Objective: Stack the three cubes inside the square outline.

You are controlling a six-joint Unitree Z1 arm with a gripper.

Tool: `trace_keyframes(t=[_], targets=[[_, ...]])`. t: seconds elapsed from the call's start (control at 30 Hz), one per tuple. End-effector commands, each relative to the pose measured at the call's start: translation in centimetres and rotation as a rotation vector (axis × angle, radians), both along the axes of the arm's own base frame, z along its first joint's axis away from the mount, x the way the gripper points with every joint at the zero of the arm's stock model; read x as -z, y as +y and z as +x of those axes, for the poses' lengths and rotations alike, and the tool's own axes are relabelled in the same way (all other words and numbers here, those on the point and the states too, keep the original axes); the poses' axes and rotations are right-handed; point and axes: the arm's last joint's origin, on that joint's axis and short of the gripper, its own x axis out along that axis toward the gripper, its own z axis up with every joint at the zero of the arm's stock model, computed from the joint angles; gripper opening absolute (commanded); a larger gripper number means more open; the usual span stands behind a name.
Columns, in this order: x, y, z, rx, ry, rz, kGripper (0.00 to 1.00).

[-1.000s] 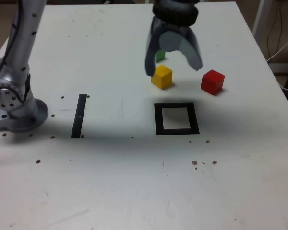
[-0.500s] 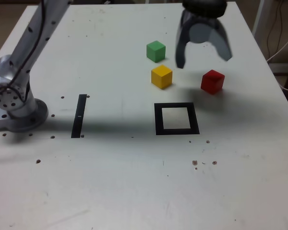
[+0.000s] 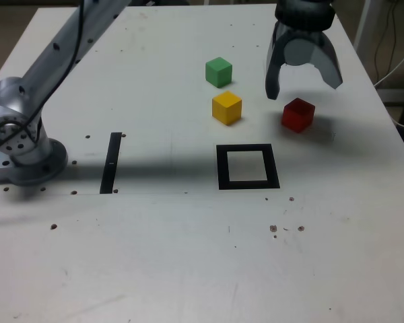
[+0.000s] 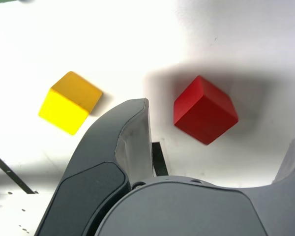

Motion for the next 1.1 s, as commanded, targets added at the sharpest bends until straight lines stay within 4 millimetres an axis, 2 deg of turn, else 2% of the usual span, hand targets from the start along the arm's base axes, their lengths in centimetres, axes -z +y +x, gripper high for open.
trace_keyframes(t=[0.0,0.37,0.77,1.07], targets=[[0.17,0.24,0.09,0.006,0.009,-0.005,1.00],[0.50,0.36,0.33,0.062,0.010,-0.010,0.99],[0.01,0.49,0.32,0.388,-0.001,-0.019,1.00],[0.03,0.41,0.33,0.489,-0.001,-0.024,0.99]])
